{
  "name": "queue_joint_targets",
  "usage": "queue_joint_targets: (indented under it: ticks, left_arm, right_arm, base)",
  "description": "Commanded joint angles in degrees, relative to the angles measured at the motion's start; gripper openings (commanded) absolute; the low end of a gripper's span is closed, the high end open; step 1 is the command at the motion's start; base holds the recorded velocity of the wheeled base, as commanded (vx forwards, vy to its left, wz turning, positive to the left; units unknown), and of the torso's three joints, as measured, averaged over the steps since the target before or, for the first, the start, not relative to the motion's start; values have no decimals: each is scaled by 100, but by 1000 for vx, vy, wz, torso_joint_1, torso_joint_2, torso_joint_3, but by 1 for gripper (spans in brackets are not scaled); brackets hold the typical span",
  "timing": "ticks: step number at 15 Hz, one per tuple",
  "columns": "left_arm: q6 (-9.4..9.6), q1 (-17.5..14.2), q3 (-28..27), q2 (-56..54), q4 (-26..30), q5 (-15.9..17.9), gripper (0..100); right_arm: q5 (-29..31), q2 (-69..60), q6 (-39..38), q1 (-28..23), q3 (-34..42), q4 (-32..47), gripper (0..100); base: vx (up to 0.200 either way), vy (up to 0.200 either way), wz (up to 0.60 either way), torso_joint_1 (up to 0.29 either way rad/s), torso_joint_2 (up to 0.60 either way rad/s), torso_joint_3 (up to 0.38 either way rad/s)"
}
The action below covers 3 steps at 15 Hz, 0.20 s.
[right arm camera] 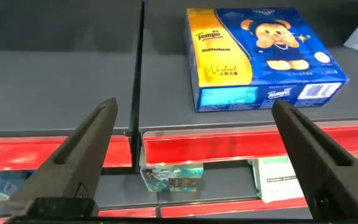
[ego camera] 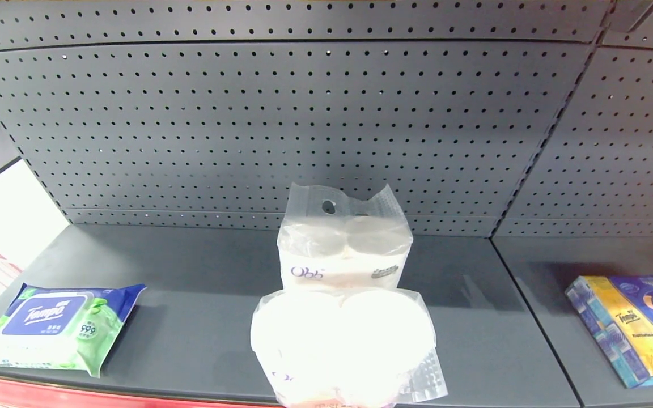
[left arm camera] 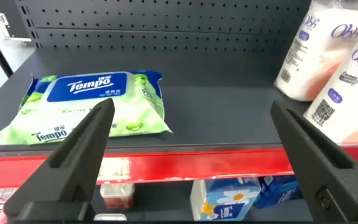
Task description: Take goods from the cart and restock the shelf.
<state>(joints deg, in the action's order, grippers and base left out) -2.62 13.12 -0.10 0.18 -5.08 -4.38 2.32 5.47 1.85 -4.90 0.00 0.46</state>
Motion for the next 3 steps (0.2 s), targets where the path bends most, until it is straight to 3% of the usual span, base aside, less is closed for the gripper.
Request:
queue_joint_targets:
  ticks: [1, 3]
  left_arm:
    - [7, -2, 1, -9, -1, -11, 100]
    - [7, -2, 1, -9, -1, 51, 100]
  right_arm:
    - [6, 24, -1, -2, 0, 6, 100]
    - [6, 24, -1, -2, 0, 15, 100]
  base:
    - [0, 0, 0, 0, 0, 0]
    - [0, 0, 0, 0, 0, 0]
